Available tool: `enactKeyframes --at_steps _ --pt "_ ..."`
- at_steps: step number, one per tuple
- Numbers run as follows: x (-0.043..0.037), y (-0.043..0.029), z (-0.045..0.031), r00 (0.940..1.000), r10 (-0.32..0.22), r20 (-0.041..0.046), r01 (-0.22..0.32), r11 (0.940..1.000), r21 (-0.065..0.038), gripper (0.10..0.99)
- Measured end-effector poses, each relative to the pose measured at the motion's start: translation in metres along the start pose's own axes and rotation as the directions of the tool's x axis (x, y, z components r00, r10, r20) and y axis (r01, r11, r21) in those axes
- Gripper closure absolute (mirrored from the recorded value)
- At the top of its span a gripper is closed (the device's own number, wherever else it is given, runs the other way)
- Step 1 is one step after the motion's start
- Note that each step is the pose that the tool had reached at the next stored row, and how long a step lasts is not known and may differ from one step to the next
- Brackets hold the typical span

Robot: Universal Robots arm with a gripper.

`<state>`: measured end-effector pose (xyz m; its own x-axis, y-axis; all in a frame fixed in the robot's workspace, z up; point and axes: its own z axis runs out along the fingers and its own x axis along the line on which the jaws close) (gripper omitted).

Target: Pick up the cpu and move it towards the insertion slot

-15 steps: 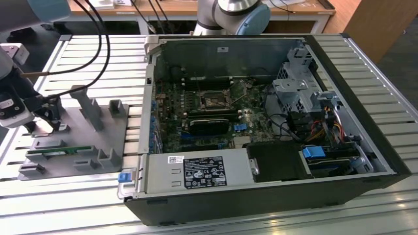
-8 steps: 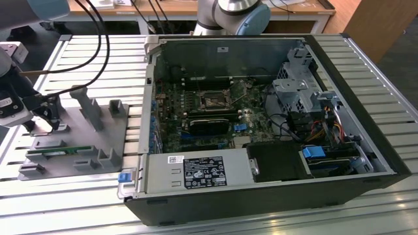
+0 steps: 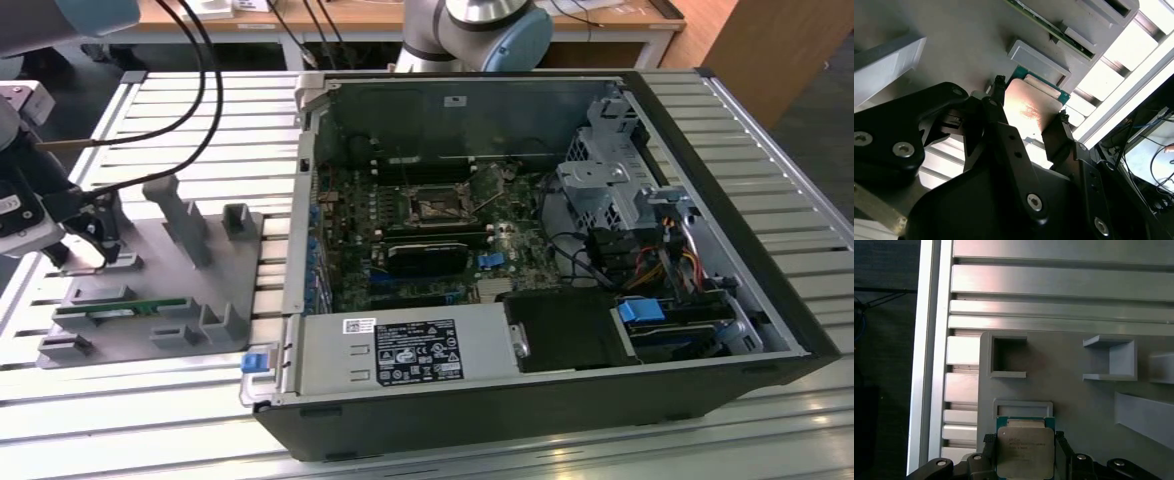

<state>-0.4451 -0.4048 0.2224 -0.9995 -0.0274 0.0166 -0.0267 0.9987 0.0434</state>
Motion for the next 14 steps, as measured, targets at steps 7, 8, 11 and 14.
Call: enactKeyframes --at_steps 7,8,11,14 --pt "0.0001 0.0001 -0.0039 1.0 0.0 0.0001 0.0 1.0 0.0 0.541" --pt "0.0001 0.0002 -0.0049 1.0 0.0 0.0001 0.0 1.0 0.0 0.541" --pt "0.0002 0.0003 -0.0082 1.0 0.0 0.0005 0.0 1.0 0.0 0.541" --pt "0.0002 0.0004 -0.0107 1.0 0.0 0.0009 0.0 1.0 0.0 0.541"
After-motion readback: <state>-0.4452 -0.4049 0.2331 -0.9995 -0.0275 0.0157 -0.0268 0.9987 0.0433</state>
